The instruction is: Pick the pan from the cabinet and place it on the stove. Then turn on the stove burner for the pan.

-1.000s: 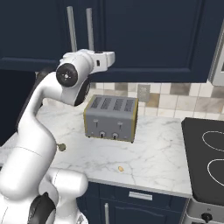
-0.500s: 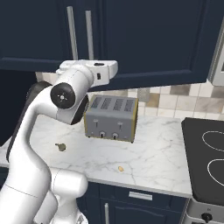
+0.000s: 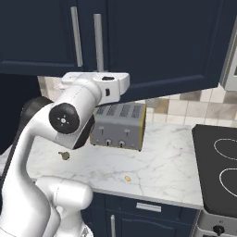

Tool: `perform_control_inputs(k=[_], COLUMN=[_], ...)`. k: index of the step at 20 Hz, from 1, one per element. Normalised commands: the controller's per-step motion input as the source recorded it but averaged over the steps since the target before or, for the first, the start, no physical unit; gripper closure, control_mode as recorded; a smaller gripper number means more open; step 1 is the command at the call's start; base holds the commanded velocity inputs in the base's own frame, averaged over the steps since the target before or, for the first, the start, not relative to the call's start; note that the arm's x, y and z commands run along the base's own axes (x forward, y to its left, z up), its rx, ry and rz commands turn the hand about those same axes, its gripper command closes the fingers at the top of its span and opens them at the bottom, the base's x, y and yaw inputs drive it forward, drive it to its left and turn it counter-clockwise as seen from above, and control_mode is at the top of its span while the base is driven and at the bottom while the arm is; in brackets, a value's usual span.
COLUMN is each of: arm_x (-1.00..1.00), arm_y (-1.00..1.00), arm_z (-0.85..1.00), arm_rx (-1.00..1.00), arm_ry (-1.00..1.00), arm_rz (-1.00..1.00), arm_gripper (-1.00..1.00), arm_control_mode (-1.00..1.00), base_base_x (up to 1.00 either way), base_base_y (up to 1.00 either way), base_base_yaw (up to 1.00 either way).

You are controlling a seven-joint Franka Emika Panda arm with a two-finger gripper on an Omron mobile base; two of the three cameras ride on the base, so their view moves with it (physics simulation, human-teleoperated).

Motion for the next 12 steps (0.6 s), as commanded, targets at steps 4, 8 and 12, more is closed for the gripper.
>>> perform_control_inputs(k=[4,8,12], arm_x=[-0.62,-0.76,-0.55], arm_y=[0.13,0.01,0.00], arm_z=[-0.02,0.06,0.14], arm_rx=[-0.06,-0.04,-0.11], arm_ry=[-0.03,-0.08,-0.05], arm_rz=[-0.06,-0.11,-0.10], arm_gripper=[-1.00,-1.00,-1.00], arm_control_mode=[-1.00,-1.00,-1.00], base_base_x=[0.00,0.00,0.00], base_base_y=[0.00,0.00,0.00], base_base_yaw=[0.00,0.00,0.00])
